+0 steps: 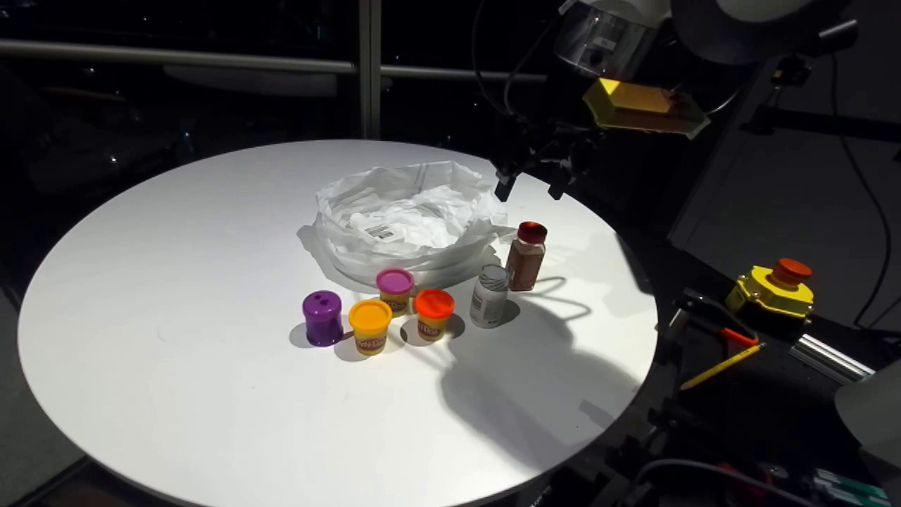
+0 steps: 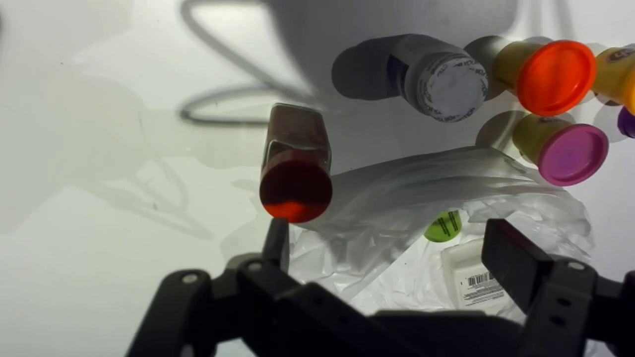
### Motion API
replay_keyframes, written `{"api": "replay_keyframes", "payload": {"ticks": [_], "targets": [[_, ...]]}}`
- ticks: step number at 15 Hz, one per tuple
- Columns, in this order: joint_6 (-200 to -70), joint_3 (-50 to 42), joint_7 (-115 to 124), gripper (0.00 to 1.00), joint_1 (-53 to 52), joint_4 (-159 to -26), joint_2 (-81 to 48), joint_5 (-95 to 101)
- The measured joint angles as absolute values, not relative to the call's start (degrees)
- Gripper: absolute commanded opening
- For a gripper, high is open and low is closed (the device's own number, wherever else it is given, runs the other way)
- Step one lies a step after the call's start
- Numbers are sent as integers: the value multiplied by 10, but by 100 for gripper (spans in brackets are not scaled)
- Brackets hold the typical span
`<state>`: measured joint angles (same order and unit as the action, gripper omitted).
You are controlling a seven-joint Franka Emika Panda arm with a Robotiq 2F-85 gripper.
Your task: Pick up the objects from the table and put them on the plastic
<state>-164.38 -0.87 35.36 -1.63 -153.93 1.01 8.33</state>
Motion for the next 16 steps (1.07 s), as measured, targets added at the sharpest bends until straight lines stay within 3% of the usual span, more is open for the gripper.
{"api": "replay_keyframes", "payload": {"ticks": [9, 16], "targets": [[-1598, -62, 353, 100, -23, -1425, -162, 89], [-1586, -77, 331, 100, -32, -1428, -180, 82]]}}
